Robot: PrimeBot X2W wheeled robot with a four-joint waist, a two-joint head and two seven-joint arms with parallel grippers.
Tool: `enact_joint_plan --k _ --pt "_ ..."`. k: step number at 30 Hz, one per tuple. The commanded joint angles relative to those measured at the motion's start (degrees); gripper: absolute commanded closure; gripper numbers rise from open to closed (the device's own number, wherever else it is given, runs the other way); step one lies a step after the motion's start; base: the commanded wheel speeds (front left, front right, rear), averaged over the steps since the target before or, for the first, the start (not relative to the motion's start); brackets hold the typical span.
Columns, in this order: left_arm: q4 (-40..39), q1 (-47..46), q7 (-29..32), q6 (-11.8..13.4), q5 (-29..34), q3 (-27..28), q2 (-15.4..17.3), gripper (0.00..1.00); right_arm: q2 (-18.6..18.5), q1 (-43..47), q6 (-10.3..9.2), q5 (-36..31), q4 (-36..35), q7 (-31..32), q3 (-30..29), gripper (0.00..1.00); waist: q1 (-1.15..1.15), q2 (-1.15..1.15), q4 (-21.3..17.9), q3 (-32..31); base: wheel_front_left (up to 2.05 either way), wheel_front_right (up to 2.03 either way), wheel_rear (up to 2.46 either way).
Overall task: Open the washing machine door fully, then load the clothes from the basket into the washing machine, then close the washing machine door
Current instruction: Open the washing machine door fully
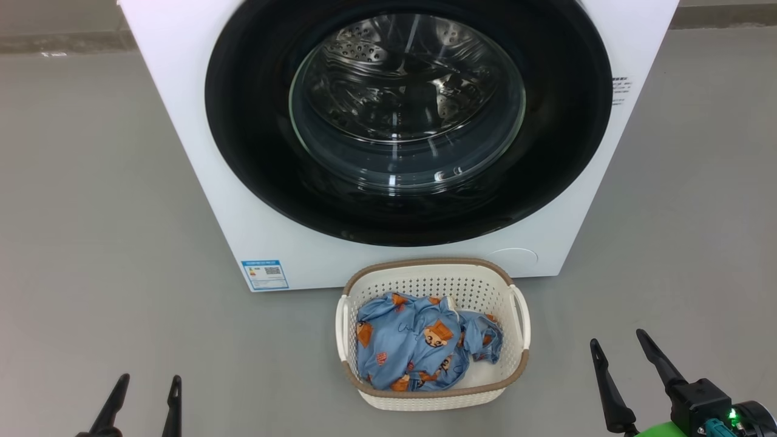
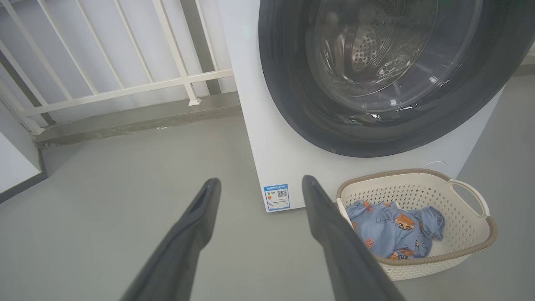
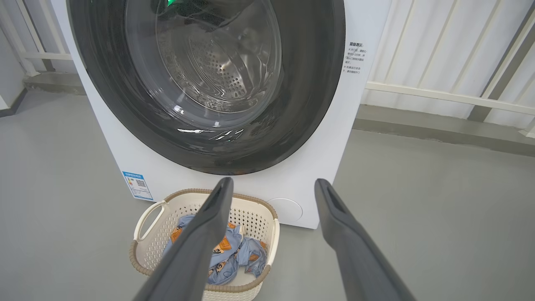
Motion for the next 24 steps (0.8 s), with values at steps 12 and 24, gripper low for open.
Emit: enact_joint_plan --k 12,24 --pt "-1.29 -1.16 -0.6 -0.28 0.1 2.33 0.73 0.0 -0.41 -1.16 0.1 -0.46 -1.7 -0.7 1.38 0.0 0.0 0.0 -0.11 0.26 1.04 1.04 -2.08" --pt "-2.19 -1.47 -0.6 -0.39 -1.2 2.98 0.2 0.0 -0.23 -1.13 0.1 -0.34 -1.81 -0.7 1.38 0.0 0.0 0.0 -0.16 0.69 1.13 1.13 -2.25"
